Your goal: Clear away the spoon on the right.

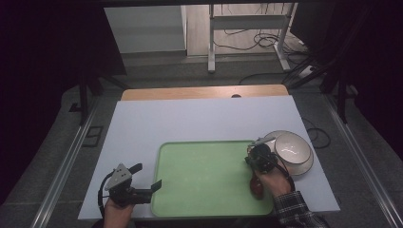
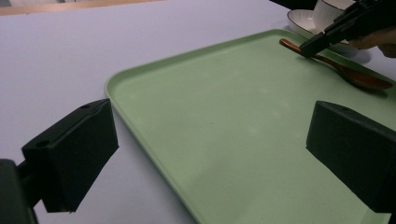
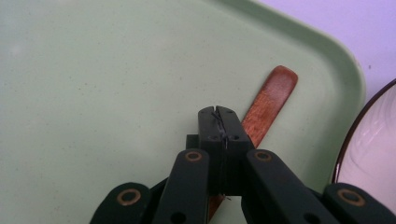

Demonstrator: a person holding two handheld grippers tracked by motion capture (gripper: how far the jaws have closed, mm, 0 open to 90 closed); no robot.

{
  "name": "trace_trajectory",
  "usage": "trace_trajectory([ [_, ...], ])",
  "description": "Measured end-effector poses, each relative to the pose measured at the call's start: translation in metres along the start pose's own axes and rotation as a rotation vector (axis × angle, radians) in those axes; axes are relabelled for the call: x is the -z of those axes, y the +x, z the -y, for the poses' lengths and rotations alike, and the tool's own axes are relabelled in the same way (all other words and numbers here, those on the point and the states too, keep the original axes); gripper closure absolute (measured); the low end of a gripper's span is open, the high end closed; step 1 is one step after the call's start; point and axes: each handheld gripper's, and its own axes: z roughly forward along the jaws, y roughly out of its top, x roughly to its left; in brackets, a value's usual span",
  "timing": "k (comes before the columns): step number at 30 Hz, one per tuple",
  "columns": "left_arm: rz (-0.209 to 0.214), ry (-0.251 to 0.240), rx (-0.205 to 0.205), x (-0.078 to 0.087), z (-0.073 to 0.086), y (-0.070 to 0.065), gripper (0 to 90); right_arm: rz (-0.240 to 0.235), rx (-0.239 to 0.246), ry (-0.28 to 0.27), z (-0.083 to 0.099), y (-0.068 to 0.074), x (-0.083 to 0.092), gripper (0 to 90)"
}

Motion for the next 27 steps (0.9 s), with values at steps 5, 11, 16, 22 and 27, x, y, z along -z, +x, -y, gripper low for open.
trace_trajectory([
  [5,0.000,-0.001,0.002,0.000,0.000,0.000,1.8,-0.010,0.000,-0.010,0.000,0.000,0.001,89.9],
  [11,0.001,0.000,0.002,0.000,0.000,0.000,1.8,-0.019,0.005,-0.029,-0.001,0.001,0.003,87.9],
  [16,0.004,0.007,0.004,0.000,0.000,0.001,2.0,-0.020,0.014,-0.043,-0.001,0.001,0.006,85.6],
  [22,0.004,0.009,0.005,0.000,0.000,0.001,2.2,-0.030,0.025,-0.066,0.000,0.002,0.010,82.3],
  [27,0.003,0.009,0.005,0.000,0.000,0.001,2.2,-0.035,0.041,-0.090,-0.001,0.004,0.014,78.9],
])
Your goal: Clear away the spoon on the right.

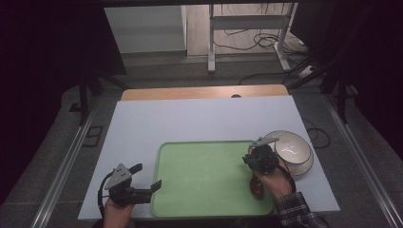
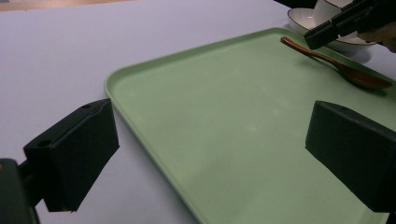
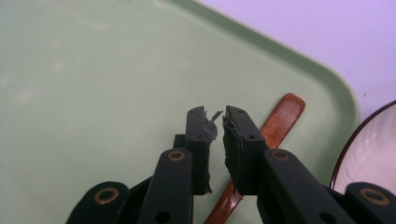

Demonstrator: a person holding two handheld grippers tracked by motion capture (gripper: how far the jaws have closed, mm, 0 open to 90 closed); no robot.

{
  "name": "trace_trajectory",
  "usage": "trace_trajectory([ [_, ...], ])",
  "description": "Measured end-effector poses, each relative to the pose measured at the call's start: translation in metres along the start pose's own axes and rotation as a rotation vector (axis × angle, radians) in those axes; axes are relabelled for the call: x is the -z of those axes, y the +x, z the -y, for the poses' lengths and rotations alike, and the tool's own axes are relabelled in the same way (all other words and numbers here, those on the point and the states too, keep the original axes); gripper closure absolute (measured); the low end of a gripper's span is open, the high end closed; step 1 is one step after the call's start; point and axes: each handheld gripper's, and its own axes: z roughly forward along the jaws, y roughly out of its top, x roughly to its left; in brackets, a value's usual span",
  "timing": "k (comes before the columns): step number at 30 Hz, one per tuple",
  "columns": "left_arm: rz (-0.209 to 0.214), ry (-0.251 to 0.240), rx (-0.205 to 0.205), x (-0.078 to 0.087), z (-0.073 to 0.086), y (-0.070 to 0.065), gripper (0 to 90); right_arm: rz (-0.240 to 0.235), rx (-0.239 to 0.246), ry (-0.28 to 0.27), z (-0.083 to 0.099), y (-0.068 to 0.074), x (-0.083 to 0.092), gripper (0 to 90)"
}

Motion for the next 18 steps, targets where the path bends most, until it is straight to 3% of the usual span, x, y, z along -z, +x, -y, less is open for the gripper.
trace_trajectory([
  [18,-0.004,0.000,0.001,0.0005,0.0000,0.0006,2.2,0.000,0.028,-0.044,-0.0011,0.0044,0.0061,68.2],
])
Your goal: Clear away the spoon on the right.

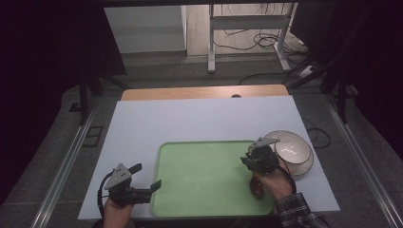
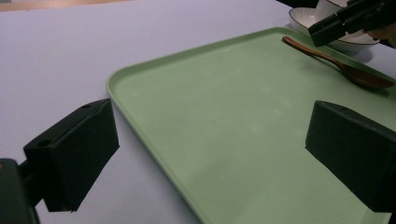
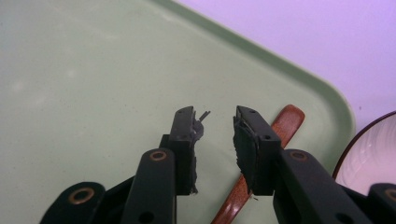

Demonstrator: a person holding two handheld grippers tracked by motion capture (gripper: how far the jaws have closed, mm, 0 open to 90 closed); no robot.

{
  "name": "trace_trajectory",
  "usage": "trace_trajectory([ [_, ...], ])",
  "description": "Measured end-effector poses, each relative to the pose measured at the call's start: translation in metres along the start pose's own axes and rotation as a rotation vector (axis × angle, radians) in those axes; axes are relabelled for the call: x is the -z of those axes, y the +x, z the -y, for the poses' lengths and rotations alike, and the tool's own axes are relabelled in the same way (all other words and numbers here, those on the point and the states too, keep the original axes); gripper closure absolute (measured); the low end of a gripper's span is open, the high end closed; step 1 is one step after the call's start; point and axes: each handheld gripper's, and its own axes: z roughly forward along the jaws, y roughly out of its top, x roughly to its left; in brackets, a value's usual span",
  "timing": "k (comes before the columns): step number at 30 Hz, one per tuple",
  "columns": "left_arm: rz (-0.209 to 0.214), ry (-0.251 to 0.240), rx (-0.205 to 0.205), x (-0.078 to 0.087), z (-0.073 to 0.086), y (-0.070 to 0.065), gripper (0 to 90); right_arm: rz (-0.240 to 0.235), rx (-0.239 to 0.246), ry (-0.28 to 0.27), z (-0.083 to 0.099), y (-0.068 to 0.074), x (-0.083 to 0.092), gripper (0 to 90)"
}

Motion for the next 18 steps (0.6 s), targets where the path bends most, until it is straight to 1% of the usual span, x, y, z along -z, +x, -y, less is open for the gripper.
trace_trajectory([
  [4,-0.003,0.000,0.000,0.0003,0.0000,0.0002,2.2,-0.002,0.009,-0.006,-0.0004,0.0018,0.0023,65.6],
  [9,-0.004,-0.003,0.003,0.0005,0.0001,0.0006,2.2,-0.004,0.008,-0.017,-0.0008,0.0030,0.0042,64.5],
  [18,-0.004,-0.003,0.004,0.0007,0.0002,0.0008,2.3,-0.012,0.023,-0.039,-0.0020,0.0073,0.0084,56.8],
])
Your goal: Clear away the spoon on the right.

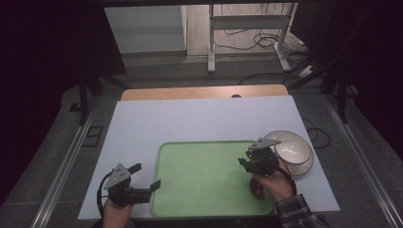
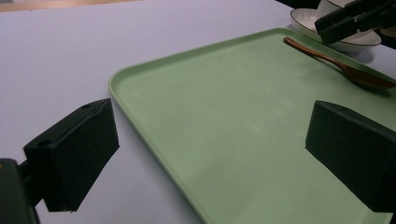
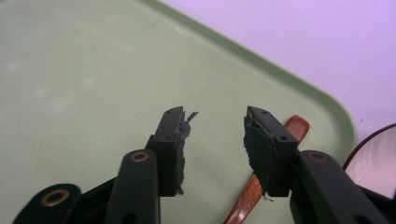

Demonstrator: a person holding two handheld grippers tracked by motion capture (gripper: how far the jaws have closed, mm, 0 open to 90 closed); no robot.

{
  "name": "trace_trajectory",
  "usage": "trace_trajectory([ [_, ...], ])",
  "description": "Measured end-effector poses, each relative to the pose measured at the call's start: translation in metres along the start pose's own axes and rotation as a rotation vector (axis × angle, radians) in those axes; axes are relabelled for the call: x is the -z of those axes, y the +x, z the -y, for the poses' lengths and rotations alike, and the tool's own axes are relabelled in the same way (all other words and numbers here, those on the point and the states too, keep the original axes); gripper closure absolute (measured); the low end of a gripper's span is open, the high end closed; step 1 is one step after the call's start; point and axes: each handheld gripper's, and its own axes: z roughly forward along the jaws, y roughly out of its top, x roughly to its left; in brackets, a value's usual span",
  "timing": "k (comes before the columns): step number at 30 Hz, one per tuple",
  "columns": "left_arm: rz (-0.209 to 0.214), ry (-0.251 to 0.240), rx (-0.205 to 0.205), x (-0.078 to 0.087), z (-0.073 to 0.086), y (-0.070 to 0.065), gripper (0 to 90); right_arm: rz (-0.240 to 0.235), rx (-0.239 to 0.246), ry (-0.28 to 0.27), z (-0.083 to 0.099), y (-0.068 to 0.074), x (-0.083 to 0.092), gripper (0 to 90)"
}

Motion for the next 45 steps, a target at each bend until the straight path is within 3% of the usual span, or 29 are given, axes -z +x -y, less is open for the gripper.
trace_trajectory([
  [10,-0.001,0.000,0.002,0.000,0.000,0.000,2.2,-0.009,0.012,-0.027,-0.001,0.003,0.006,52.0],
  [22,-0.003,0.000,0.003,0.000,0.000,0.000,2.2,-0.015,0.024,-0.066,0.003,0.006,0.012,35.6],
  [45,0.006,0.014,-0.003,-0.001,0.001,0.000,2.0,-0.025,0.055,-0.102,0.006,0.011,0.019,16.5],
])
